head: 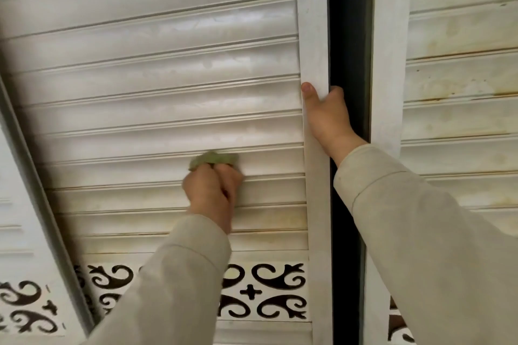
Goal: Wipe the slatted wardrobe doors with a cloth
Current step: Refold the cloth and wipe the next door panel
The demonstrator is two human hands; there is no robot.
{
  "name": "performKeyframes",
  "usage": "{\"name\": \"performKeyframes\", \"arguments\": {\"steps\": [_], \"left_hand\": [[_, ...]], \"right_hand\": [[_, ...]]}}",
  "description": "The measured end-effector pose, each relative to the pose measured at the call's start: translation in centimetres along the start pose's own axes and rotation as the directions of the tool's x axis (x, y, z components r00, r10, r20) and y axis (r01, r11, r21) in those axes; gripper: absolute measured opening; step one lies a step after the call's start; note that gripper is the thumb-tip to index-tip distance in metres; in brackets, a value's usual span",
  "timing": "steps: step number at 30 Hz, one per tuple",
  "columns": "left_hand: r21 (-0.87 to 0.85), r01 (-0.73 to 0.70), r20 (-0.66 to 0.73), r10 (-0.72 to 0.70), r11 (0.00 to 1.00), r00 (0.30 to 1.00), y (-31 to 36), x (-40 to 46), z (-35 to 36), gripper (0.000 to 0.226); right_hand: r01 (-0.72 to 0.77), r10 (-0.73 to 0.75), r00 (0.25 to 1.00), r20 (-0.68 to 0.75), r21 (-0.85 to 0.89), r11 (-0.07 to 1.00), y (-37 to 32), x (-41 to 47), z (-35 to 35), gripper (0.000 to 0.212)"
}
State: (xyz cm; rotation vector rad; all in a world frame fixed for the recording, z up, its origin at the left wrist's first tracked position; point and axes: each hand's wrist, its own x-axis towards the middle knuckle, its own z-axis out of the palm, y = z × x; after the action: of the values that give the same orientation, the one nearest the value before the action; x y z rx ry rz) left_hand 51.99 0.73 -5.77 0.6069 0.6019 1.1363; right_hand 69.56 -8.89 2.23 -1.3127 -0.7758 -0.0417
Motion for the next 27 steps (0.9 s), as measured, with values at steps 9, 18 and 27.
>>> {"name": "performKeyframes", "arguments": {"steps": [9, 18, 27], "left_hand": [[0.491, -0.041, 0.148, -0.037, 0.870, 0.988, -12.1, -0.9, 1.1, 0.013], [0.201, -0.130, -0.327, 0.191, 0.971, 0.926, -4.6, 3.2, -5.3, 0.025], [0.400, -0.142, 0.276, 0.029, 0.906, 0.961, -5.3, 2.0, -2.5, 0.018]], "right_hand": [[0.001, -0.001, 1.000, -0.007, -0.019, 1.000, 0.3, 0.5, 0.2, 0.066], [0.023, -0.025, 0.998, -0.057, -0.025, 0.999, 0.9, 0.7, 0.2, 0.065], [0.047, -0.198, 0.906, -0.375, -0.375, 0.926, 1.5, -0.7, 2.8, 0.072]]}}
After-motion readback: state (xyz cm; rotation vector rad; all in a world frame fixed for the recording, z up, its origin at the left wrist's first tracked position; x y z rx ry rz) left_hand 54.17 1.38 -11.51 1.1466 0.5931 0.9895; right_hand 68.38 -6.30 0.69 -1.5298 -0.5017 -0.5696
